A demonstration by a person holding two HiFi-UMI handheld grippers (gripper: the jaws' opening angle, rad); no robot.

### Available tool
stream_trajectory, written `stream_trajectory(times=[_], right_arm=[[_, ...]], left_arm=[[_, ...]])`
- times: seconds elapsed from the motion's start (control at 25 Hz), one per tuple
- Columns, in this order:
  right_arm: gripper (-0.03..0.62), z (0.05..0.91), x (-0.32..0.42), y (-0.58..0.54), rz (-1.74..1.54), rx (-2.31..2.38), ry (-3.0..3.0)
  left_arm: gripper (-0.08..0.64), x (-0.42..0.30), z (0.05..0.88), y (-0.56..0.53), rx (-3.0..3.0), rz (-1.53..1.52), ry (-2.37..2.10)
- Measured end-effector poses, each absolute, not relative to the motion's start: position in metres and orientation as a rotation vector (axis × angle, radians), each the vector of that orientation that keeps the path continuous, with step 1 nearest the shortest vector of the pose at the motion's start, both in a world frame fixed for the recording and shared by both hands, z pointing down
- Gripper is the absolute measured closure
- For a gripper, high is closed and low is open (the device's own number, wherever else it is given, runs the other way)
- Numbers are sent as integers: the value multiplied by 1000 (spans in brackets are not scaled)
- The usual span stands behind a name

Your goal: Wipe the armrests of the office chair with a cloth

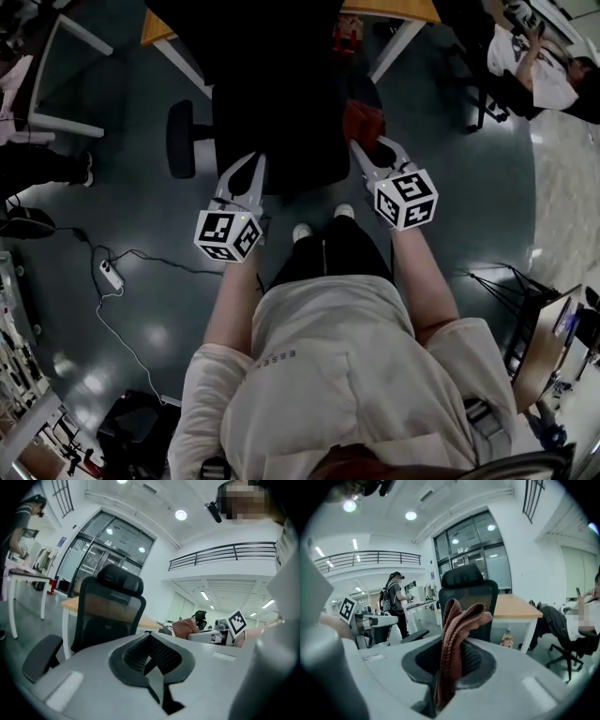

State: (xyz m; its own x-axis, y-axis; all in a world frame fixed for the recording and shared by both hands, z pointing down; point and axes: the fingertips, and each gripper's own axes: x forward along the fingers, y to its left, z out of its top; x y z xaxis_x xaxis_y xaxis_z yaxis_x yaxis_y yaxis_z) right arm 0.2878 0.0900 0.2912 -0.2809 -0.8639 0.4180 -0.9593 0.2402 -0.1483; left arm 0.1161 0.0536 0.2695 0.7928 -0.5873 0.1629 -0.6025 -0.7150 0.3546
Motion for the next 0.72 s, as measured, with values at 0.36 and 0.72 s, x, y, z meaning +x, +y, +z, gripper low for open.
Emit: stream_trajectory(times=[0.36, 0.72], right_arm=[[545, 213, 280, 144, 223, 1835, -2298], [545, 189, 258, 239, 157, 1862, -2318]], left_arm=[[543, 88, 191, 81, 2714, -52, -1020], [543, 61, 173, 170, 2718, -89, -1069]])
